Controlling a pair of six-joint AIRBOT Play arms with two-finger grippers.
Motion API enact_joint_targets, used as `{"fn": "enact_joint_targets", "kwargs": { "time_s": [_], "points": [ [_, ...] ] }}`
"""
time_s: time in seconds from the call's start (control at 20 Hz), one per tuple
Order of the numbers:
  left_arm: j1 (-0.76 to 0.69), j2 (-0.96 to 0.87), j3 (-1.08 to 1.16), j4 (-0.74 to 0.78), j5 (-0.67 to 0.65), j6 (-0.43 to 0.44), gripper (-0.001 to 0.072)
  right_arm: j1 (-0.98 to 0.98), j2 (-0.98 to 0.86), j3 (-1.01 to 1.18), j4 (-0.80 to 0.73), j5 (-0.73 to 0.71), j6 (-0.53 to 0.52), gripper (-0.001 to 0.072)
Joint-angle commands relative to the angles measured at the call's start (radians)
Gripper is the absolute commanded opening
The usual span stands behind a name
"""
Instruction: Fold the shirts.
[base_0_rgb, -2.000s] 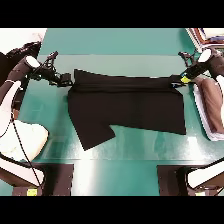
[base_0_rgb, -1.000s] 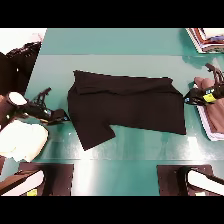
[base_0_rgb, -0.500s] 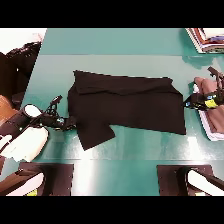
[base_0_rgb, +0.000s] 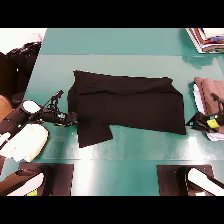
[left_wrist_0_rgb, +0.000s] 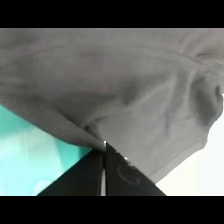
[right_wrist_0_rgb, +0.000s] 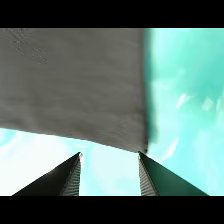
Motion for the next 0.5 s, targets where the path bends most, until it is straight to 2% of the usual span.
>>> {"fn": "enact_joint_targets", "kwargs": {
  "time_s": [0.0,0.2,0.25,0.45],
  "points": [
    [-0.001,0.001,0.021,-0.006,-0.015,0.007,0.0029,-0.134,0.000,-0.146,0.082,-0.072,-0.073,0.0406],
    [-0.001,0.001,0.021,-0.006,-0.015,0.006,0.0029,-0.169,0.000,-0.206,0.101,-0.137,-0.077,0.0393],
    [-0.001,0.001,0.021,-0.006,-0.015,0.005,0.0029,-0.166,0.000,-0.205,0.108,-0.142,-0.077,0.0338],
    [-0.001,0.001,0.021,-0.006,-0.014,0.005,0.0029,-0.166,0.000,-0.204,0.119,-0.149,-0.077,0.0312]
  ]
}}
